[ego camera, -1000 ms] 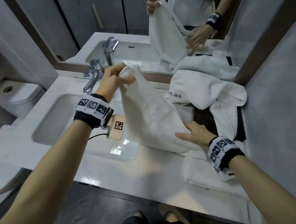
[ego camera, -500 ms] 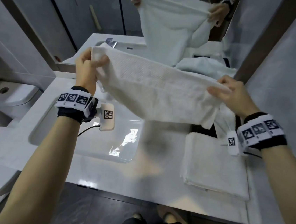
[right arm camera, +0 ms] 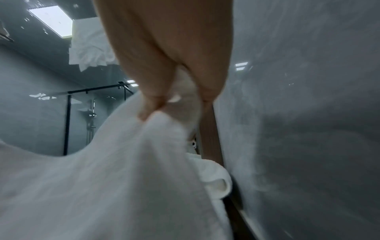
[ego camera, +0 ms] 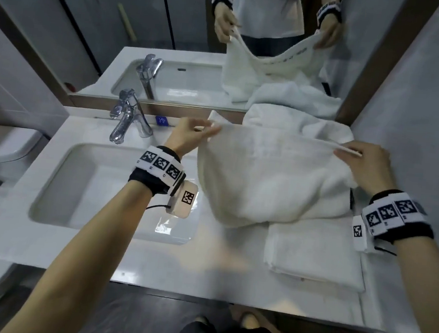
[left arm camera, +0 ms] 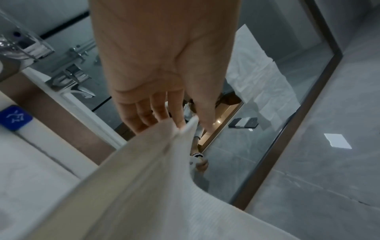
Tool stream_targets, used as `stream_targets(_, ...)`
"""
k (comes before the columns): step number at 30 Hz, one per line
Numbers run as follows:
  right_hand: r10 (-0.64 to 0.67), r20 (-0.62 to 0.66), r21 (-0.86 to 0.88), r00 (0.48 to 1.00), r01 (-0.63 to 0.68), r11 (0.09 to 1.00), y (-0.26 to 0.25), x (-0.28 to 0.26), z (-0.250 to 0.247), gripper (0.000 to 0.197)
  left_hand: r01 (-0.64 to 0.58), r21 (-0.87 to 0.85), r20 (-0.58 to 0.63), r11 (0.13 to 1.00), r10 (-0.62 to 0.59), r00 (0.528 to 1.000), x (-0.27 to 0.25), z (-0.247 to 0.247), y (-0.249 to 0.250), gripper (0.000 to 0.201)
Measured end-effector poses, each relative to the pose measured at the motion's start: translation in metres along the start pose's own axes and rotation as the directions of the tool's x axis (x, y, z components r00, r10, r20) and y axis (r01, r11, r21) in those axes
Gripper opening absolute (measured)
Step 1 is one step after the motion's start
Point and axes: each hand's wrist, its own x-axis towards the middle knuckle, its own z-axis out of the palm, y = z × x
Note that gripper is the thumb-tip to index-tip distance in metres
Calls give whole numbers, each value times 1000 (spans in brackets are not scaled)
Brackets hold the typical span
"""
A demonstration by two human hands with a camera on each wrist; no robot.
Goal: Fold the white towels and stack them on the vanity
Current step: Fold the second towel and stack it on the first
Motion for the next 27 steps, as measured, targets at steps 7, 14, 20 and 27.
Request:
stream_targets(7, -455, 438, 147, 775, 438, 887, -49, -20, -11, 33, -169, 165, 32, 972, 166, 986, 20, 17, -3, 43)
stream_targets(14, -529, 580, 502, 620, 239, 831, -122, -43, 2, 17, -280, -52, 55, 959, 282, 958, 15, 45, 19, 50)
stream_targets(20, -468, 332, 429, 819, 311, 848, -110, -23, 29, 17, -209, -264, 194, 942, 264, 945, 0, 54, 28, 30)
stream_targets(27, -330, 296, 605, 896, 92, 791, -90, -2, 49, 21, -116, -499, 226, 859, 258, 939, -11, 58, 27, 22)
